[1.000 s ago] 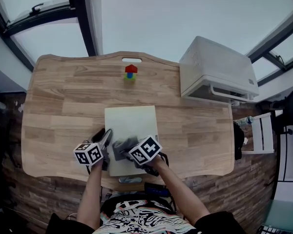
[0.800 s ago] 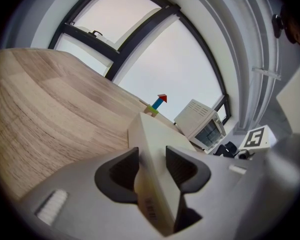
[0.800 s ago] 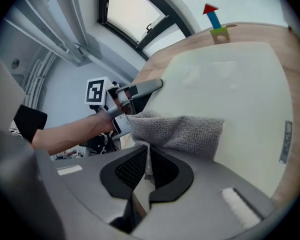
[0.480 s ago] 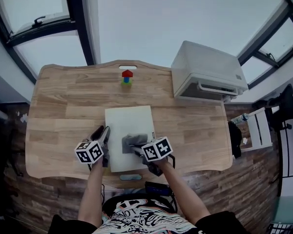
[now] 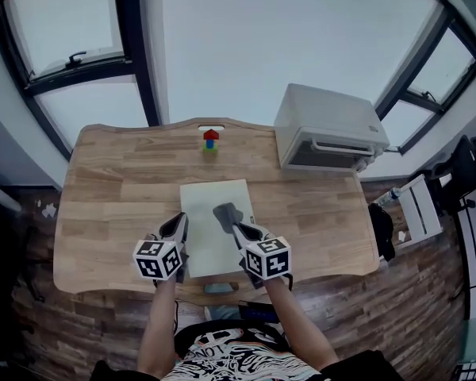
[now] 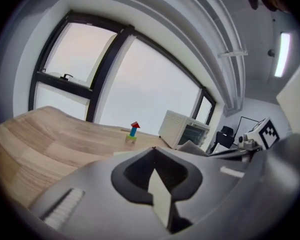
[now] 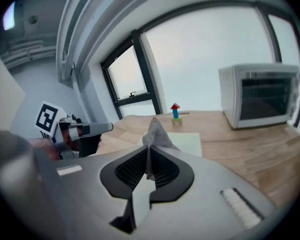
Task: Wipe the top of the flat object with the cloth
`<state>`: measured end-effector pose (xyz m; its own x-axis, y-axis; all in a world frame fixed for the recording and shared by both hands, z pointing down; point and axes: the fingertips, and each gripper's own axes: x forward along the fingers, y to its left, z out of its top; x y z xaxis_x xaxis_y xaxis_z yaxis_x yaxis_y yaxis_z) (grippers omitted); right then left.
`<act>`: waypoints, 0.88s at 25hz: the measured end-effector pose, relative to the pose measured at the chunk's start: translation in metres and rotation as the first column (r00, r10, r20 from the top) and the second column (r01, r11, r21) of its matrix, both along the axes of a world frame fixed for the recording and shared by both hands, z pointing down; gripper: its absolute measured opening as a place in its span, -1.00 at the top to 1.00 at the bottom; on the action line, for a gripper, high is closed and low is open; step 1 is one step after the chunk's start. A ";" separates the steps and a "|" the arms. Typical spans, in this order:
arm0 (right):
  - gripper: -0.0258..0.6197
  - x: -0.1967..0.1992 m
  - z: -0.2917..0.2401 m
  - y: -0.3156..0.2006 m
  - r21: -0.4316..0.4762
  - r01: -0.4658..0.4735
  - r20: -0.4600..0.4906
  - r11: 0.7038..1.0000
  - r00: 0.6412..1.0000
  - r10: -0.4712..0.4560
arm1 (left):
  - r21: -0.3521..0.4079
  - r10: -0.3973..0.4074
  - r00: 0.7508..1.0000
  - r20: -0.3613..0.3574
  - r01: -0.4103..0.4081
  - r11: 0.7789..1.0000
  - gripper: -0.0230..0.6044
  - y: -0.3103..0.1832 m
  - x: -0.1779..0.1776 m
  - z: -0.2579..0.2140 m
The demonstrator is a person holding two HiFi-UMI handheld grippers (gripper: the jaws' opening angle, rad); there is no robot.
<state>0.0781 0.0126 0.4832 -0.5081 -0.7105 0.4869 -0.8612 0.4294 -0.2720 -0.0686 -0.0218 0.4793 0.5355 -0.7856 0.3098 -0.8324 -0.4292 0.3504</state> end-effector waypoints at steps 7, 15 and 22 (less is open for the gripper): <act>0.89 0.006 -0.083 0.037 0.372 -0.048 -0.165 0.927 0.979 0.117 | 0.174 -0.011 0.999 0.042 0.003 0.985 0.75 0.042 -0.001 -0.079; 0.89 0.015 -0.128 0.066 0.511 -0.122 -0.141 0.851 0.964 0.223 | 0.284 0.007 1.000 0.025 -0.013 0.959 0.75 0.071 0.002 -0.136; 0.89 0.022 -0.145 0.076 0.524 -0.157 -0.090 0.837 0.967 0.238 | 0.349 -0.079 0.992 0.101 0.039 0.936 0.75 0.078 -0.005 -0.143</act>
<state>0.1005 0.0886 0.3383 -0.2822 -0.9555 0.0862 -0.9548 0.2885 0.0722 -0.0740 0.0562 0.3362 0.4623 -0.8841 0.0681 -0.8853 -0.4558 0.0923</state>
